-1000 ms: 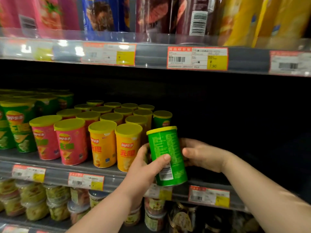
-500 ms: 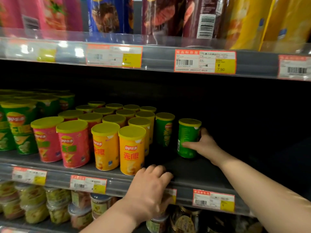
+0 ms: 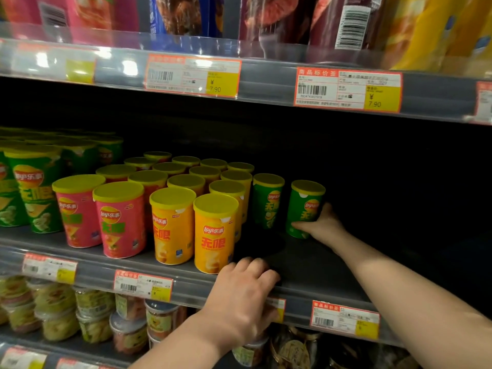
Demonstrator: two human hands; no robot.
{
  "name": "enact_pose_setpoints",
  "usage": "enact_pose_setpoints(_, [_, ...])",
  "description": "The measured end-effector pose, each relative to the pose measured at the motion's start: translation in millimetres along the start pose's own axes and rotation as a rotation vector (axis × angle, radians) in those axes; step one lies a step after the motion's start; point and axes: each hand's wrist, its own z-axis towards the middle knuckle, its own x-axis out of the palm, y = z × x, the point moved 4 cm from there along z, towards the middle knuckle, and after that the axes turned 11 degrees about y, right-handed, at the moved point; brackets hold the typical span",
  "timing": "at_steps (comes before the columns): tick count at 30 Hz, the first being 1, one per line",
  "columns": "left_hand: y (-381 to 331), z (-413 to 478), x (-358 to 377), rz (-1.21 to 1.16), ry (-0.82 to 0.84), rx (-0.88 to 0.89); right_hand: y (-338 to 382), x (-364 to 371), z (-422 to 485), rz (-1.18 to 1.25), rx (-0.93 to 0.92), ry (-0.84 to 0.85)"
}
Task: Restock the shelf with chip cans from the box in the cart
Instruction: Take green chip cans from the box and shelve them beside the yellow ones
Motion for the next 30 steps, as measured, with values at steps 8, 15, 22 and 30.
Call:
enact_pose_setpoints(8, [2,2,0,-0.028,0.003,0.016,4,3,7,-0.008,-0.002,-0.011])
enact_pose_setpoints(15, [-2,-1,-1,0.005,0.039,-0.020,5,5,10,-0.007,0.001,-0.010])
enact_pose_setpoints(22, [-1,-1,-1,0.038,0.062,-0.010,7,4,-3,-0.123,0.034,-0.029])
enact_pose_setpoints(30, [-2,-1,-2,0.072,0.062,0.016,15,-4,-62,-0.669,0.040,-0.062])
